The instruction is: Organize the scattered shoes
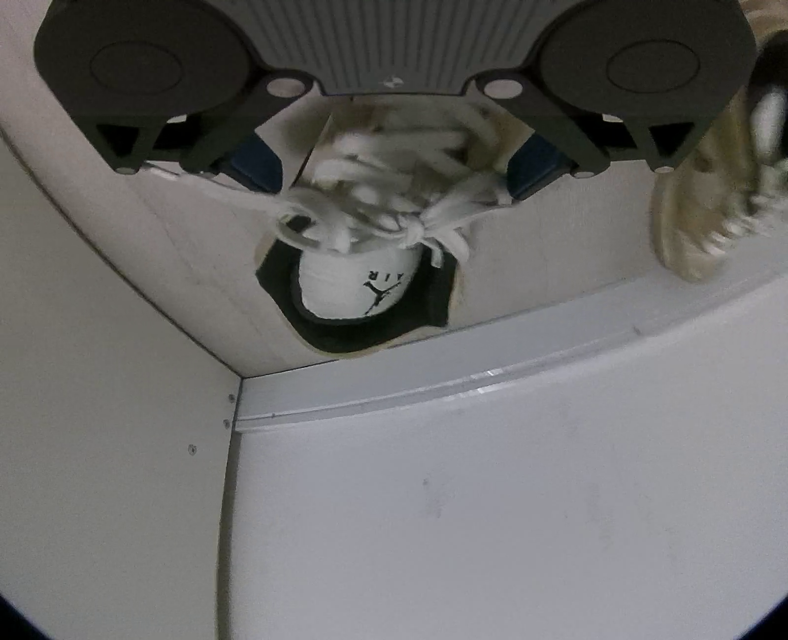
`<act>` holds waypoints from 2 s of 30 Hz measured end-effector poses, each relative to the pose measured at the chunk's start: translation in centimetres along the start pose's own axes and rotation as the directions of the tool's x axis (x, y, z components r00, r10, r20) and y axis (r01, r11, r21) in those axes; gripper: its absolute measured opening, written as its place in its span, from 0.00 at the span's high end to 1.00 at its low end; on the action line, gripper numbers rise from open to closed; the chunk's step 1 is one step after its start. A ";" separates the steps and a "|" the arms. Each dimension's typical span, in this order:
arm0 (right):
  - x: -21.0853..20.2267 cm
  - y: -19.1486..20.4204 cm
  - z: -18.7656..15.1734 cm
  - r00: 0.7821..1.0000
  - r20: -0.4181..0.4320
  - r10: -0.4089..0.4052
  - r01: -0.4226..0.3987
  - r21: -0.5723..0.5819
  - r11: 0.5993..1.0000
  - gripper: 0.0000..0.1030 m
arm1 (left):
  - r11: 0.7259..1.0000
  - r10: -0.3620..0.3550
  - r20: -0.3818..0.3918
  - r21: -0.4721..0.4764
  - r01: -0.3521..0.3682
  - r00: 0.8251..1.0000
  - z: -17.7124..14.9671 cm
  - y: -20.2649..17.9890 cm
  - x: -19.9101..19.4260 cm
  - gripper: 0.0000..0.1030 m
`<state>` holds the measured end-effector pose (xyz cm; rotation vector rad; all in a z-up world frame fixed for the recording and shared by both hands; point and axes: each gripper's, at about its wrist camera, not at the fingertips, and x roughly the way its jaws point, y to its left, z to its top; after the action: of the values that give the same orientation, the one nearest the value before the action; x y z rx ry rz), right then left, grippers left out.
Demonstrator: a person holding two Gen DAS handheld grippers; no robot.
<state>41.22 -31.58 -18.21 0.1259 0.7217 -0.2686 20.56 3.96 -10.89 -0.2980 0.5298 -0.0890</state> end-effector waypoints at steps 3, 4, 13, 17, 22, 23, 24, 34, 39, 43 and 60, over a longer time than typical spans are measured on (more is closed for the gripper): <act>0.4 -0.1 -0.1 0.999 -0.012 0.038 -0.038 -0.038 0.999 0.00 | 1.000 -0.002 -0.010 -0.003 0.002 1.000 0.0 0.0 0.2 0.00; 0.5 -0.2 -0.1 0.998 -0.013 0.055 -0.055 -0.062 0.997 0.01 | 1.000 -0.003 -0.012 -0.001 0.003 1.000 0.0 0.0 0.2 0.00; -1.9 -2.5 -1.4 0.962 -0.106 0.253 -0.273 -0.263 0.925 0.06 | 1.000 -0.010 -0.001 0.003 0.010 1.000 0.0 -0.1 0.0 0.00; -3.9 -3.2 -2.9 0.945 -0.151 0.290 -0.325 -0.325 0.888 0.06 | 1.000 -0.012 0.012 0.001 0.012 1.000 0.0 -0.2 -0.3 0.00; -6.8 -4.8 -5.1 0.914 -0.234 0.332 -0.403 -0.411 0.818 0.06 | 1.000 -0.020 0.015 -0.014 0.021 1.000 0.0 -0.1 -0.7 0.00; -7.4 -5.1 -5.6 0.908 -0.250 0.337 -0.416 -0.426 0.804 0.06 | 0.999 -0.028 0.015 -0.024 0.029 0.999 0.0 0.0 -0.9 0.00; -8.1 -5.5 -6.1 0.901 -0.271 0.340 -0.430 -0.440 0.788 0.06 | 0.999 -0.031 0.017 -0.028 0.032 0.999 0.0 0.0 -1.0 0.00; -13.8 -6.0 -10.7 0.865 -0.369 0.340 -0.499 -0.569 0.654 0.06 | 0.992 -0.020 0.063 -0.122 0.028 0.998 -0.2 1.1 -2.9 0.00; -14.8 -4.8 -11.2 0.869 -0.367 0.333 -0.495 -0.630 0.598 0.06 | 0.989 0.001 0.068 -0.145 0.009 0.998 -0.4 1.4 -3.7 0.00; -14.5 -5.0 -11.0 0.865 -0.376 0.332 -0.501 -0.617 0.607 0.05 | 0.988 0.026 0.069 -0.155 -0.015 0.997 -0.3 1.4 -4.1 0.00; -18.8 -5.7 -9.3 0.935 -0.201 0.292 -0.348 -0.684 0.641 0.01 | 0.995 0.020 0.025 -0.099 -0.018 0.999 -0.5 0.7 -3.0 0.00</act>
<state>20.23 -31.38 -12.72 -0.4884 0.8181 0.3818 17.77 4.98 -10.07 -0.3905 0.5116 -0.0405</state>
